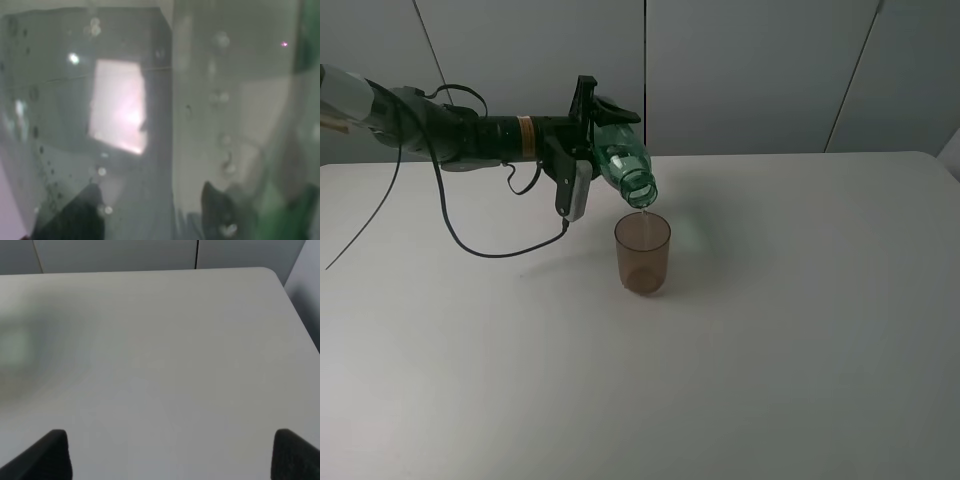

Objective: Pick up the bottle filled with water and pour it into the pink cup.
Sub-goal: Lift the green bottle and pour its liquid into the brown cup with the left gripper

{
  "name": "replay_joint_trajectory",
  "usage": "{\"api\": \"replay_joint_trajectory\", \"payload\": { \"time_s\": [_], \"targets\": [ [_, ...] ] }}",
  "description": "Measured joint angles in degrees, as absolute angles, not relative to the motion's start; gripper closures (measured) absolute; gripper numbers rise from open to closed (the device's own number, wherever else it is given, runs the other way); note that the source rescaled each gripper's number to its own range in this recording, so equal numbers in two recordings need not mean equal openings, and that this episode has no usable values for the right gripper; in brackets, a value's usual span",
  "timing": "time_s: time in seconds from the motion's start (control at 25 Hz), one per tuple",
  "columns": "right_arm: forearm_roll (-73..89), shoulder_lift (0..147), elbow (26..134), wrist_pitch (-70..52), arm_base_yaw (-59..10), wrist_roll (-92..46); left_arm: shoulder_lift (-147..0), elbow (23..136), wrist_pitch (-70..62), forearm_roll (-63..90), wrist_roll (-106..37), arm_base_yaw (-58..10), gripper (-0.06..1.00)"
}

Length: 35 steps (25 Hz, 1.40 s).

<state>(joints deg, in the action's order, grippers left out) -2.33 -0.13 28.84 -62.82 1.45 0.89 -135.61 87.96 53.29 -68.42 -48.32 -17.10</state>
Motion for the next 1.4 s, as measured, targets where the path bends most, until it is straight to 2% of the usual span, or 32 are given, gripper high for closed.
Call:
{"api": "replay_joint_trajectory", "payload": {
  "time_s": [1.4],
  "targets": [
    [-2.3, -0.1, 28.8, -62.8, 1.5, 0.9, -134.0, 88.1, 52.1, -69.8, -50.1, -17.1, 0.94]
  ]
}}
